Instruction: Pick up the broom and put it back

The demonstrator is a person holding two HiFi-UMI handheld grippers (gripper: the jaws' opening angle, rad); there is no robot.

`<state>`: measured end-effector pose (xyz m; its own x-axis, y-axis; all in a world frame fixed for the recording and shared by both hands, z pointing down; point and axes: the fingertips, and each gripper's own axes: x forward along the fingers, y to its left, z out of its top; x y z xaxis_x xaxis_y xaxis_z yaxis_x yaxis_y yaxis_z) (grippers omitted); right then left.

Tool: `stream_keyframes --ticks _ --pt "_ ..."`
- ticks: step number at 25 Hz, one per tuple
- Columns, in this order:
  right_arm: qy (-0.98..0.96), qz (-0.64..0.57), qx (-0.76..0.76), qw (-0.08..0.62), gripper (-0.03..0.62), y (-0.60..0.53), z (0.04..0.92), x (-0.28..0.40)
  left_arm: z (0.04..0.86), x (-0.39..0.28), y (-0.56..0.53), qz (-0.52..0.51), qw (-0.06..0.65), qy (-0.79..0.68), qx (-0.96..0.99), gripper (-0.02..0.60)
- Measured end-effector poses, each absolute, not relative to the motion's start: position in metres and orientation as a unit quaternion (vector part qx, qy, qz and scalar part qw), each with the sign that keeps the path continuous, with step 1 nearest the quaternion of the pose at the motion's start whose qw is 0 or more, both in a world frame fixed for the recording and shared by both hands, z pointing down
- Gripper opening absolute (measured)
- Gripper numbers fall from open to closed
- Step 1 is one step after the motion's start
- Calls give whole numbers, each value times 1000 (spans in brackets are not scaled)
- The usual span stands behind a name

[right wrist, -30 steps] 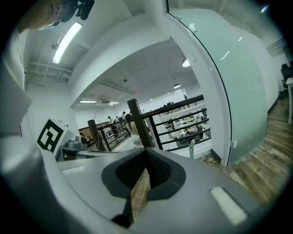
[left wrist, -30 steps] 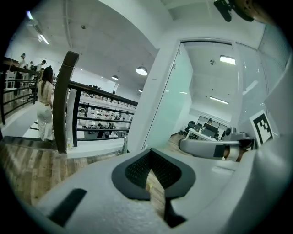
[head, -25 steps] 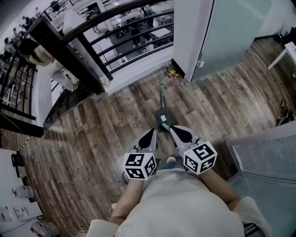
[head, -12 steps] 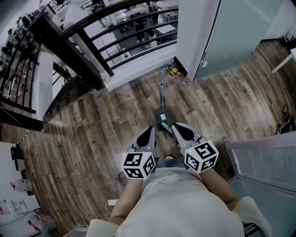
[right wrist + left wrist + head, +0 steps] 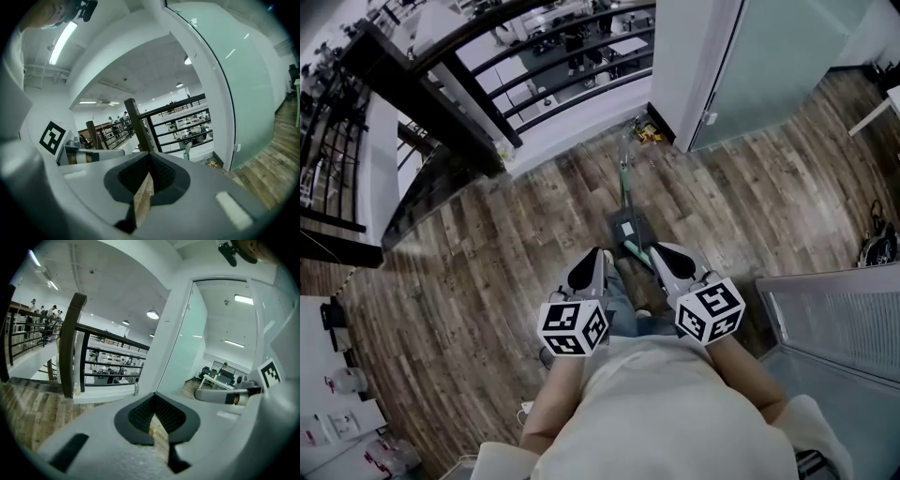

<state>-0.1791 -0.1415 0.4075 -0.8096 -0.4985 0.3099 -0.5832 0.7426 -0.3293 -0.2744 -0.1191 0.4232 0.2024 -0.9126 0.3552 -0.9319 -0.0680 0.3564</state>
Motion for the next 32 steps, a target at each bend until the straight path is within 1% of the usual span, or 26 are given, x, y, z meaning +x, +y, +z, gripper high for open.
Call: stream_keyframes --ticks 22,32 --pt "-908 209 336 136 8 -225 462 -225 472 -301 -205 45 298 -581 756 5" --pt "-897 211 352 163 8 -251 495 -239 495 -320 -232 44 315 -582 748 5"
